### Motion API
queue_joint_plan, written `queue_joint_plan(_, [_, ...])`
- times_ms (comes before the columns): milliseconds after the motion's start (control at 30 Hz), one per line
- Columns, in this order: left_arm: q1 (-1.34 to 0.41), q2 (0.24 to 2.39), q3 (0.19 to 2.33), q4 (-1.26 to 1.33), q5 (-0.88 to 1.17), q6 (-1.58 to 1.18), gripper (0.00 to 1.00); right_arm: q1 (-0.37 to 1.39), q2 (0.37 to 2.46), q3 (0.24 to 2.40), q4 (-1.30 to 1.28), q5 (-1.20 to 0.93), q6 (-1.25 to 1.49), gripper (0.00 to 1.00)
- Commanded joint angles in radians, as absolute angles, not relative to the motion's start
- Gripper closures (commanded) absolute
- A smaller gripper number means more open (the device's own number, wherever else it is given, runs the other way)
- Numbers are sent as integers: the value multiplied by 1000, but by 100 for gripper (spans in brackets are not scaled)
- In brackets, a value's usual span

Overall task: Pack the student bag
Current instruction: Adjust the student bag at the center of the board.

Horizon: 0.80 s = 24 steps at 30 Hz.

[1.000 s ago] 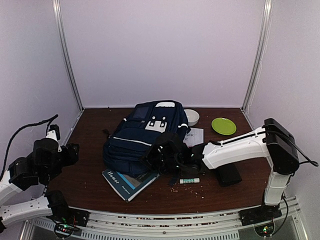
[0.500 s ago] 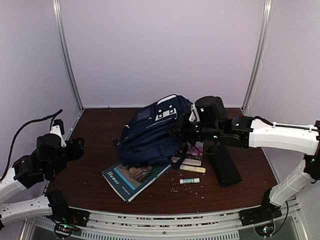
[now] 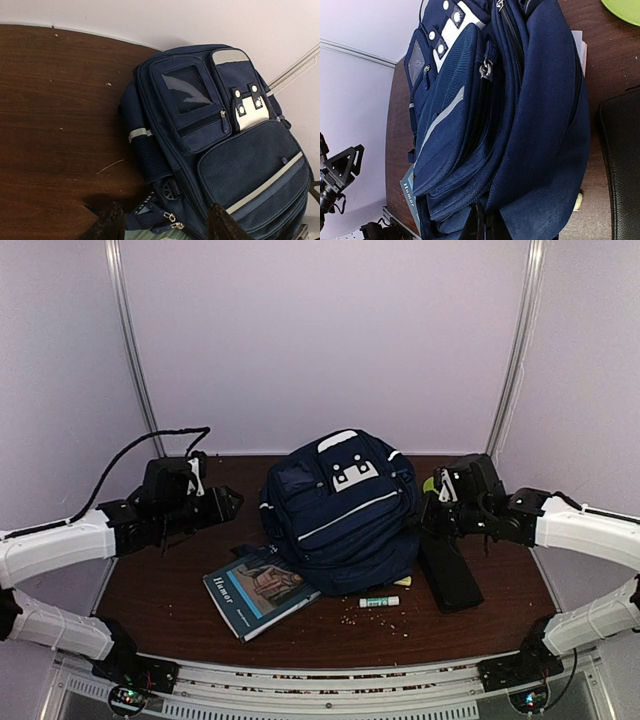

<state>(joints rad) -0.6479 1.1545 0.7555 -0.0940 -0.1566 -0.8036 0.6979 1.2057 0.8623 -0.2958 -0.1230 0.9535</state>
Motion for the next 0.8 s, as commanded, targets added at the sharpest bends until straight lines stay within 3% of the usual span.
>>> queue_joint_plan(0, [-590,1283,790,54,51,-900,5,670,1174,848,-240,-98,902,100])
queue_joint_plan(300, [-533,1550,886,90,215,-971,9,667,1189,868,-252,-94,836,100])
queue_joint_plan(767, [-473,1778,938,229,342,-1014,10,667,1194,872,-247,-116,805,100])
